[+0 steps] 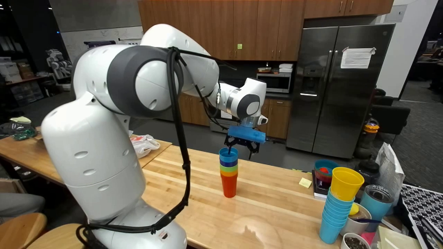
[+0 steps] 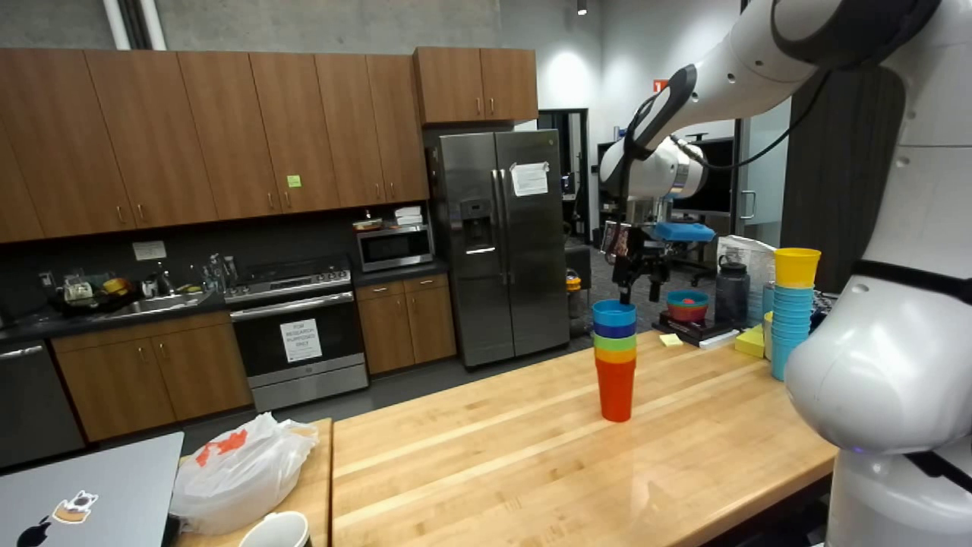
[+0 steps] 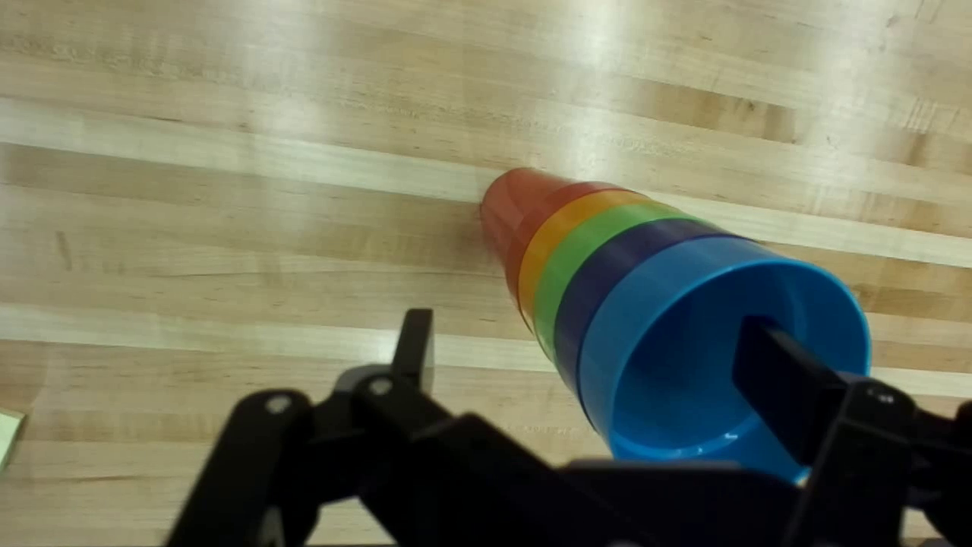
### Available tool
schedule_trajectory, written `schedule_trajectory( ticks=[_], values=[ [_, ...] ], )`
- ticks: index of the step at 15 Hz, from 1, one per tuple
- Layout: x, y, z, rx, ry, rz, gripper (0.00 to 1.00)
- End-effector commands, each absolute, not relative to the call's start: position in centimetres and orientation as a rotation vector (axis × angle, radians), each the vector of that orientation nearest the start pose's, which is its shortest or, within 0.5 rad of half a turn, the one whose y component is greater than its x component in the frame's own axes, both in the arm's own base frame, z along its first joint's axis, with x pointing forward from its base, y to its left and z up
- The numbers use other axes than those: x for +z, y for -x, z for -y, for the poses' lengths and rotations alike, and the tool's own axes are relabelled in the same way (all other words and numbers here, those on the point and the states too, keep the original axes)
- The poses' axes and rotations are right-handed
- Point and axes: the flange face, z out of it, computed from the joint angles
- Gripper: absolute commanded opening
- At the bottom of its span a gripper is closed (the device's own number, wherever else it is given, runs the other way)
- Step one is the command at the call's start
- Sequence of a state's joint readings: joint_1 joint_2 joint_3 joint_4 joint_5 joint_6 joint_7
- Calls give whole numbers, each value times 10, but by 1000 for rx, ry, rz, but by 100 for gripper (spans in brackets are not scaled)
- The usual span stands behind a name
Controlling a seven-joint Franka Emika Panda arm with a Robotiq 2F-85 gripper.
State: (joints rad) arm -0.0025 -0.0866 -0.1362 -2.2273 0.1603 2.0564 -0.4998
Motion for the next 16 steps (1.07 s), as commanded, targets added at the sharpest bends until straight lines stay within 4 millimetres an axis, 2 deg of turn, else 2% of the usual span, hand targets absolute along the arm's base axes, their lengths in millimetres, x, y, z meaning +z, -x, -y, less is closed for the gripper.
schedule_trajectory(
  ticks=[1, 16],
  values=[
    [407, -503, 62, 59, 2934, 411, 100],
    [397, -512, 56, 79, 2924, 434, 100]
  ],
)
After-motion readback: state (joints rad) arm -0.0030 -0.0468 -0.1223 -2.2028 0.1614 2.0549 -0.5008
